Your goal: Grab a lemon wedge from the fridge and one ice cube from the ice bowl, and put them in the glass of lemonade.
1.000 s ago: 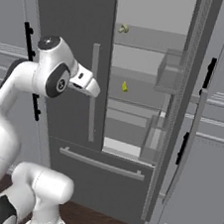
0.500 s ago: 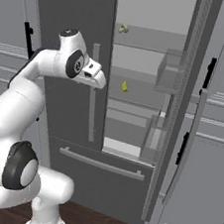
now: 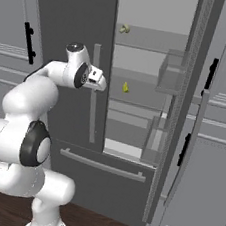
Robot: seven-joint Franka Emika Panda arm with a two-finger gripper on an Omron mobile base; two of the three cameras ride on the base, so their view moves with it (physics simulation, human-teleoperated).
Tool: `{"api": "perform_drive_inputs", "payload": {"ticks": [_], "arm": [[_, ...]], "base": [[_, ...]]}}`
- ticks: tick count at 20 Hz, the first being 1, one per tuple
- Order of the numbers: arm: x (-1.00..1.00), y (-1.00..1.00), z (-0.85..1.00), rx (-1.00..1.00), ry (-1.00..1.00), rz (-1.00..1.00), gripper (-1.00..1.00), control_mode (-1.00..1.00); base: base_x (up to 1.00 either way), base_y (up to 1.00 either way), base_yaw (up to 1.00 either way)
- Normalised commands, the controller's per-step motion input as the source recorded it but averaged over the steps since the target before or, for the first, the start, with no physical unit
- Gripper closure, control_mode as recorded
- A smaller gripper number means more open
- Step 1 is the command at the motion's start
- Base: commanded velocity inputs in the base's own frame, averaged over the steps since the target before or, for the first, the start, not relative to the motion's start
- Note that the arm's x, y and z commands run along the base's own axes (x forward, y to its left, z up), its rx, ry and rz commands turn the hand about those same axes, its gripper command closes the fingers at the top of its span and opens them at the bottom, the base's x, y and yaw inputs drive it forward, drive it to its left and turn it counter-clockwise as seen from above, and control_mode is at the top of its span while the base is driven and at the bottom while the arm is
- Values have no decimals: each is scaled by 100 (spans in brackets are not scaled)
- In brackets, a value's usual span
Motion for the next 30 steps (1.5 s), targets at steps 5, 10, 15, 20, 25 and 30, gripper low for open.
{"api": "perform_drive_inputs", "payload": {"ticks": [5, 10, 15, 20, 25, 30], "arm": [[57, 0, -21, 0, 1, 13, -100, -100], [37, 0, -16, -1, 0, 1, -100, -100], [48, 0, -31, -5, 0, 0, -100, -100], [55, 0, -28, -5, -4, 0, -100, -100], [43, 0, -29, -1, -14, 0, -100, -100], [28, 0, -30, 0, -27, 0, -100, -100]], "base": [[0, 0, 0], [0, 0, 0], [0, 0, 0], [0, 0, 0], [0, 0, 0], [0, 0, 0]]}}
